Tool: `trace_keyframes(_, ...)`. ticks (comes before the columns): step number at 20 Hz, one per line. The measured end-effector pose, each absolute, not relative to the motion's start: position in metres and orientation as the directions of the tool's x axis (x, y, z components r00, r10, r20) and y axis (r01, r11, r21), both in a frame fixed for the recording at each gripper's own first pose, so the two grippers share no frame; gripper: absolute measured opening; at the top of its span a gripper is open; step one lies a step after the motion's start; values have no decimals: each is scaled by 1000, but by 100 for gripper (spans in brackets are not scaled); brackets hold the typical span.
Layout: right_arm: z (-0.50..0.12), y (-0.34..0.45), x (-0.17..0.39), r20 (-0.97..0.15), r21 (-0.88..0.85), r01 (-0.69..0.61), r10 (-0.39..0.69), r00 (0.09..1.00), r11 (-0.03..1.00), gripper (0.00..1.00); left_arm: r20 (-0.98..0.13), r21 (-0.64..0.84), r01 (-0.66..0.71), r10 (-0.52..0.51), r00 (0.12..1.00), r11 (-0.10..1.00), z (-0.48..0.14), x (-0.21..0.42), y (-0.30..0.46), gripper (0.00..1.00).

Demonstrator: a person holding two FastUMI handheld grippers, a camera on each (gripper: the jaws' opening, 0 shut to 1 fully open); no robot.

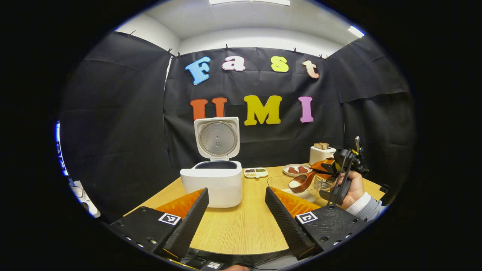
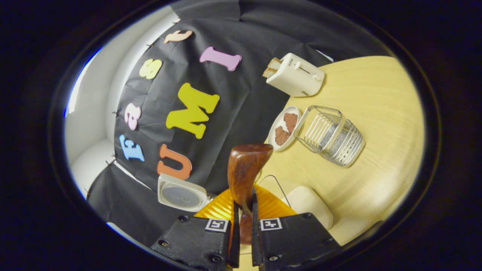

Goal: Close the left gripper, press the button to open the rice cooker; take a wooden spoon from the chopstick holder with the right hand, scoop a spoonful of rice and pour it into the rice cooker, then put the wooden spoon back into the chopstick holder.

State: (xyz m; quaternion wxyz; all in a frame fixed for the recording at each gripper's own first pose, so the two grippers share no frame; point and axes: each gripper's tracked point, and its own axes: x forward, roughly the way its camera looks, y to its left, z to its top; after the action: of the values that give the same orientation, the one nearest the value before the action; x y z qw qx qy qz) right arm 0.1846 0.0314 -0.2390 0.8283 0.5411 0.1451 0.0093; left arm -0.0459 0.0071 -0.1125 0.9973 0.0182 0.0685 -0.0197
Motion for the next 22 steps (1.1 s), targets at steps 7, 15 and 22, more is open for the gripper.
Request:
trace_keyframes(7, -207, 78, 189, -139, 969, 75, 267, 954, 236, 17, -134, 50, 24, -17, 991, 998, -111, -48, 19, 96)
trace_keyframes(15, -149, 155, 230, -97, 945, -17, 332, 938, 326, 17, -140, 67, 3, 7, 990, 998, -115, -47, 40, 96)
trace_keyframes(22, -121, 230, 291, -106, 876, -83, 358, 928, 475, 17, -182, 39, -77, 82, 980, 996, -132, -43, 81, 96)
